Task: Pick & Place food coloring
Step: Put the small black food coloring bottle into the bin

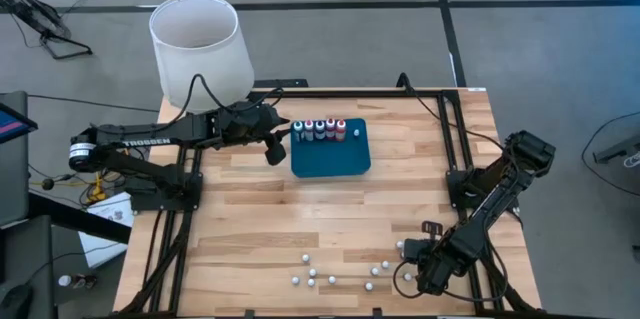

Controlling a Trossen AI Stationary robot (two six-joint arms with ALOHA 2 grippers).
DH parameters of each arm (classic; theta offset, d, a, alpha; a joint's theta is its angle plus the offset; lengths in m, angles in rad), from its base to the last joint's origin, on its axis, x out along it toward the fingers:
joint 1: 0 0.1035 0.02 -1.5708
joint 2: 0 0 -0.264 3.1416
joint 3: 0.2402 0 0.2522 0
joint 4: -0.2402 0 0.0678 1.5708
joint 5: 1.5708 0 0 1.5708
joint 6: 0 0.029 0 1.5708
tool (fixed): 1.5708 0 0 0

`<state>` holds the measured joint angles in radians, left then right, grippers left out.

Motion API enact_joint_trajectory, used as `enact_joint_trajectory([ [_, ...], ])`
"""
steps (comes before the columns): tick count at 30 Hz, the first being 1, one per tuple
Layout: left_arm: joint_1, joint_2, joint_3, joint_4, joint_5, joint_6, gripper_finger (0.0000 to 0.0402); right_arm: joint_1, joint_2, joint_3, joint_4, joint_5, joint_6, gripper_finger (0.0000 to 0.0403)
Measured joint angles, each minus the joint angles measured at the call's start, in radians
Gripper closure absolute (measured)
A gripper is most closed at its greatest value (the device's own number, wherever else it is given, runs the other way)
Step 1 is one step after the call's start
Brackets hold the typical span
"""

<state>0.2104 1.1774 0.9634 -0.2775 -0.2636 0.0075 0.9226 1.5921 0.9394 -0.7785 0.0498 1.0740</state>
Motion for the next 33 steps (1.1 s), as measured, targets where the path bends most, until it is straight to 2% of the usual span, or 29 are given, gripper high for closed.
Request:
enact_joint_trajectory([
  [8,0.000,0.000,0.000,-0.001,0.022,-0.005,0.0288,0.000,-0.002,0.000,0.001,0.000,0.000,0.0357],
  [20,-0.001,0.000,0.000,-0.001,0.023,-0.011,0.0288,0.000,-0.002,-0.006,0.010,-0.006,0.001,0.0341],
  [33,-0.001,0.000,0.000,-0.001,0.023,-0.009,0.0288,-0.002,-0.003,-0.025,0.050,-0.048,-0.001,0.0343],
])
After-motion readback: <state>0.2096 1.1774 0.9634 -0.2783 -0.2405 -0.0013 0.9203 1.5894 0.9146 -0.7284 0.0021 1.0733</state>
